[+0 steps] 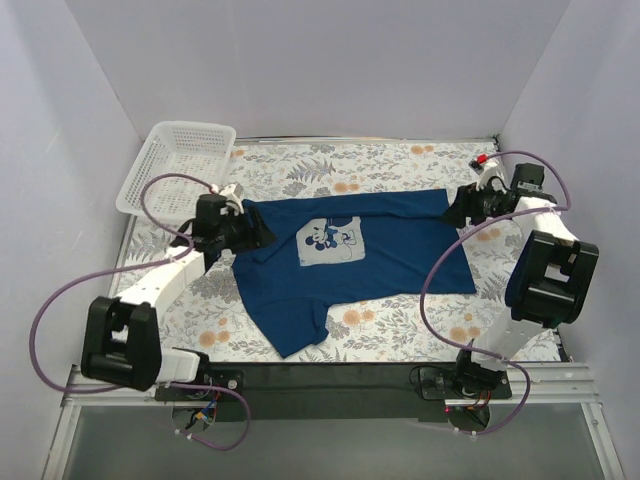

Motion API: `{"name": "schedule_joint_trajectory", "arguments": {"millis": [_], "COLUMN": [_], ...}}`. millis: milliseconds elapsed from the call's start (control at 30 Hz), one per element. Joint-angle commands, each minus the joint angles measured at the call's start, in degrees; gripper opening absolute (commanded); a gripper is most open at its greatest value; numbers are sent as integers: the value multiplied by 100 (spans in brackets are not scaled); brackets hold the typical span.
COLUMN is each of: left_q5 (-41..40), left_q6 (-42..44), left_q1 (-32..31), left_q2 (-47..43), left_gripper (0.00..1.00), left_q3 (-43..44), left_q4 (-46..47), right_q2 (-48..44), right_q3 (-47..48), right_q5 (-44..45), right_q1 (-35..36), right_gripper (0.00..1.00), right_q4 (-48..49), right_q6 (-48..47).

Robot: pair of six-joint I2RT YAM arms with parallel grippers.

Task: Fold and stack the t-shirts
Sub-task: Fold the tshirt

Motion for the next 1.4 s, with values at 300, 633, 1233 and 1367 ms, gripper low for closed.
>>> {"name": "schedule_joint_trajectory", "arguments": {"millis": [300,633,1233,1367], "left_q5": [-1621,-2044,-1614,-1526], "left_q6": [1115,1424,1512,1547], "left_q1": [-677,-686,-721,-721], "left_q2": [2341,3933,4277,4171], "left_gripper": [55,50,21,13], "left_q3": [2378,3996,4199,4129], "left_q4": [-584,-1251,-1639,-1639], "right_q2": [-908,-1031,-987,-996], "right_q3": [-819,-1021,-1030,-1021], "right_q5": [-1023,-1023,-1172,-1216], "right_q1": [741,724,407,329], "right_gripper": [61,61,61,61], "right_q4": [-677,-677,-721,-756], "right_q6": [-634,-679,-643,-652]}}
